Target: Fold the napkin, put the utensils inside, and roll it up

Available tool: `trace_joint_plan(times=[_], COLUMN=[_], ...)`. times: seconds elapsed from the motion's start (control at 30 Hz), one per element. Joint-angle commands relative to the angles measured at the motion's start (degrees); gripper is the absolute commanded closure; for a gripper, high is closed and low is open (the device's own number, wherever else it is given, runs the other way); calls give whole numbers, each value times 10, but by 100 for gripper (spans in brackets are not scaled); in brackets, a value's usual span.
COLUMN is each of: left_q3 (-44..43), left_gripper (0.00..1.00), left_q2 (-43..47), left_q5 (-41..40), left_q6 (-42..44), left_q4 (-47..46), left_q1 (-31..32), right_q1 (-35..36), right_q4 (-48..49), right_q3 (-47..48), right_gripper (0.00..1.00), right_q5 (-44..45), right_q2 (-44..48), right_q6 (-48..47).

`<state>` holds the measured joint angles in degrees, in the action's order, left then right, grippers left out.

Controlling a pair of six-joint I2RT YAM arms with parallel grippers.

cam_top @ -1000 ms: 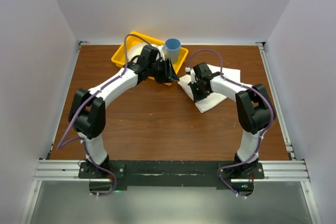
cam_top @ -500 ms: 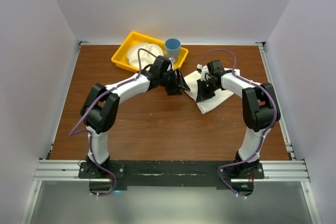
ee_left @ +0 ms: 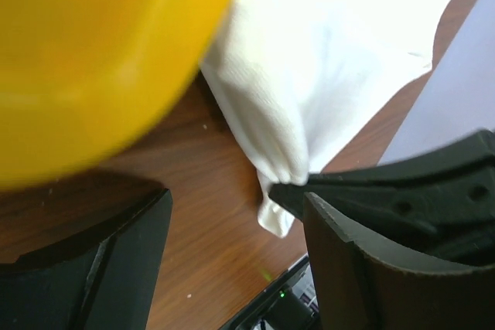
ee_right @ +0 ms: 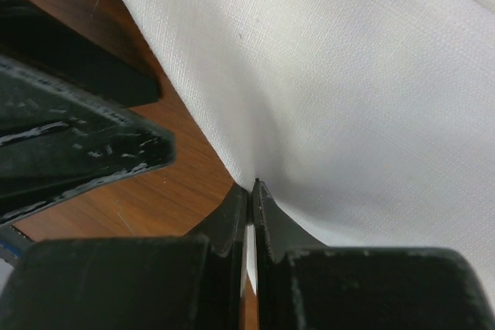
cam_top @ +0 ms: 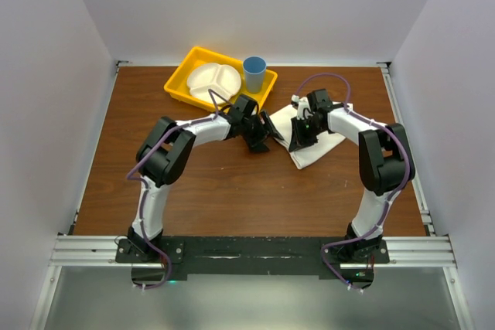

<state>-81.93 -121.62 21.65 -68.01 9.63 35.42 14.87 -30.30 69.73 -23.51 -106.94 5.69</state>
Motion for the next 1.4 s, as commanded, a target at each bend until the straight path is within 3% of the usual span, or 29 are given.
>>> trace_joint_plan(times=[0.0, 0.2, 0.3, 0.4, 0.43, 0.6, 0.63, 0.77, 1.13, 1.37], left_q3=[-16, -21, -17, -6, -7, -26, -28, -26, 41, 86], left_gripper=[27, 27, 32, 44, 53, 77, 86, 97, 100, 100], left_q2=[-20, -33, -42, -48, -50, -67, -67, -65, -22, 9], left_q5=[0, -9, -8, -6, -7, -1, 1, 15, 33, 44], left_q6=[-40, -58, -75, -96, -98, -85, -84, -74, -71, -78], left_q4=[-55, -86, -88, -123, -124, -122, -122, -124, -134, -151], left_q1=[5, 11, 12, 13, 13, 17, 19, 26, 46, 50], right_q1=[0, 0, 0, 1, 1, 16, 21, 55, 125, 179], right_q4=[-19, -20, -17, -19, -20, -24, -26, -43, -66, -36], right_q3=[3, -3, -8, -12, -13, -20, -20, -18, -42, -68], right_gripper=[100, 100, 100, 100, 100, 100, 100, 100, 54, 45], right_q5=[-15, -12, -11, 1, 10, 54, 64, 119, 252, 309], right_q2=[34, 40, 44, 45, 47, 59, 62, 77, 145, 157], right_q6=[5, 5, 5, 3, 3, -2, -4, -12, -23, -22])
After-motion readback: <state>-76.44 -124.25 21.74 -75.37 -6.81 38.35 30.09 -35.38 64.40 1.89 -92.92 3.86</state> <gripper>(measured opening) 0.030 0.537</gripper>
